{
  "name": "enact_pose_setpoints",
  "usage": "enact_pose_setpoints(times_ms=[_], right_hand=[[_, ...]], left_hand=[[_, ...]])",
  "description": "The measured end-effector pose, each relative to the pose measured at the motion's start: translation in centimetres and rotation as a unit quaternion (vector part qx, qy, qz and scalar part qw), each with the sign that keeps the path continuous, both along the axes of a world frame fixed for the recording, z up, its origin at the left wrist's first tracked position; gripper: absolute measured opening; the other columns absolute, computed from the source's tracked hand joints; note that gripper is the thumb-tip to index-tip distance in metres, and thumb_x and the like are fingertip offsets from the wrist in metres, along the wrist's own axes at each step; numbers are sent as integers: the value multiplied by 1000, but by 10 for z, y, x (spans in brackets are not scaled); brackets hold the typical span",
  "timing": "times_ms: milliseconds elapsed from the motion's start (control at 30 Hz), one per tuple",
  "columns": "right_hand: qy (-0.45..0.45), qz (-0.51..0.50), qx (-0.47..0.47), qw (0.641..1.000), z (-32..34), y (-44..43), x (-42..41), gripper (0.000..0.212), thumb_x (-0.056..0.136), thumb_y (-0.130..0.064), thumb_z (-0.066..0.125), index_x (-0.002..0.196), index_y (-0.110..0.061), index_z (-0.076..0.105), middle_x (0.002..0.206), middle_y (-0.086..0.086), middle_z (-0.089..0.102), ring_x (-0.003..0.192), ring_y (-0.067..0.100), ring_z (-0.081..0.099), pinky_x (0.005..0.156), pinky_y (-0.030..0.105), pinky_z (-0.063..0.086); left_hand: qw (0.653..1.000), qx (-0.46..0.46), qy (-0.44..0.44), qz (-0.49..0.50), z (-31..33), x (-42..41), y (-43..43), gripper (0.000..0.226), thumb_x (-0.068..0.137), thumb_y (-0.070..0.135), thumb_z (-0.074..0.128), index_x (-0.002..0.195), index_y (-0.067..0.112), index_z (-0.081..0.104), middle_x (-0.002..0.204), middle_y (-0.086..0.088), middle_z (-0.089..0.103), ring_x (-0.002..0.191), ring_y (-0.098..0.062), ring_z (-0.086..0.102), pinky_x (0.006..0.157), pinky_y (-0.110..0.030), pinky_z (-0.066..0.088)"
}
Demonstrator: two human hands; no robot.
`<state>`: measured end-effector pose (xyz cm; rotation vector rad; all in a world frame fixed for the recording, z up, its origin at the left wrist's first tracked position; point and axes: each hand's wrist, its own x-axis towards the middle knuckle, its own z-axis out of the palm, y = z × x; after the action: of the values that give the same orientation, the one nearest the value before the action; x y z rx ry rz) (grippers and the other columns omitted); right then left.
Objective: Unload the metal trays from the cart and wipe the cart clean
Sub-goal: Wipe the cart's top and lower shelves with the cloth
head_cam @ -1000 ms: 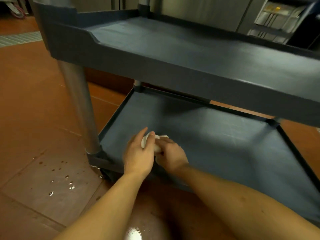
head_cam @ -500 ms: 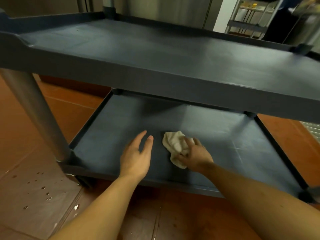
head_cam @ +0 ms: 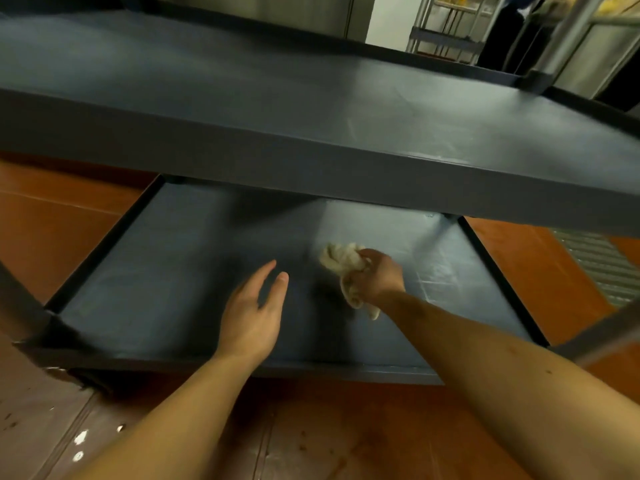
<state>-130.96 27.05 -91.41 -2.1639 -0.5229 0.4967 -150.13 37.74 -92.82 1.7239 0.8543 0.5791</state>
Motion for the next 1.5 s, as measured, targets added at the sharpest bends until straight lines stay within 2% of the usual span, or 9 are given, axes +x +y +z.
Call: enact_pose_setpoints(times_ms=[133,233,367,633,933,1100,1300,1400,1500], right_hand=[[-113,-62,-132,983,-6,-66,40,51,77,-17,63,125,-33,54,123,-1,59,104,25,63,83,38,55],[-110,-36,-290,950,-23,-94,46,75,77,-44,67,141,-30,32,132,11,41,115,37,52,90,45,50],[-173,9,-254,952,-41,-89,42,74,81,-41,67,143,-33,28,144,9,32,120,36,48,94,46,48],[-217,0,-306,927,-36,-105,61,57,84,-20,63,137,-29,43,127,10,47,105,35,56,88,43,51],[-163,-183,-325,913,-30,-190,96,54,75,-7,65,124,-16,44,98,12,49,86,33,58,77,47,54],[-205,-89,-279,934,-41,-89,74,54,80,-13,64,129,-22,45,116,12,57,106,34,58,92,50,50],[-232,92,-172,953,-45,49,-3,52,82,-14,62,131,-30,54,131,3,55,119,27,55,98,33,45],[-279,247,-111,921,-50,61,-37,37,87,-25,60,124,-28,59,127,-1,58,115,21,55,90,22,41],[-287,304,-118,901,-50,32,-21,52,83,-17,62,134,-26,53,138,4,50,120,28,51,96,31,40]], left_hand=[[1000,-1,-5,-12,-1,15,-11,43,91,56,45,132,44,48,138,10,50,128,-12,43,103,-30,33],[1000,6,-3,-26,0,20,-17,44,90,58,44,132,45,48,138,10,50,129,-13,43,107,-36,34],[1000,11,-6,-24,3,17,-15,45,90,58,45,132,44,48,139,10,49,129,-12,42,108,-35,34],[1000,10,-4,-12,3,16,-11,44,91,55,44,133,42,48,137,10,51,128,-12,44,105,-32,34],[999,-16,-20,-39,-2,33,-27,42,91,54,46,132,44,48,137,13,50,128,-8,42,104,-28,33],[998,-22,-21,-48,-2,25,-21,43,89,56,45,131,46,48,137,15,49,128,-5,42,103,-26,32],[999,-18,-18,-32,-3,9,-4,43,89,56,46,131,46,48,136,15,50,126,-6,43,100,-25,33],[999,-23,-23,-34,-6,8,0,40,92,50,47,132,43,49,136,12,51,123,-5,45,94,-21,34],[999,-23,-18,-37,-12,13,1,40,93,49,46,133,43,48,135,12,51,123,-6,46,98,-24,36]])
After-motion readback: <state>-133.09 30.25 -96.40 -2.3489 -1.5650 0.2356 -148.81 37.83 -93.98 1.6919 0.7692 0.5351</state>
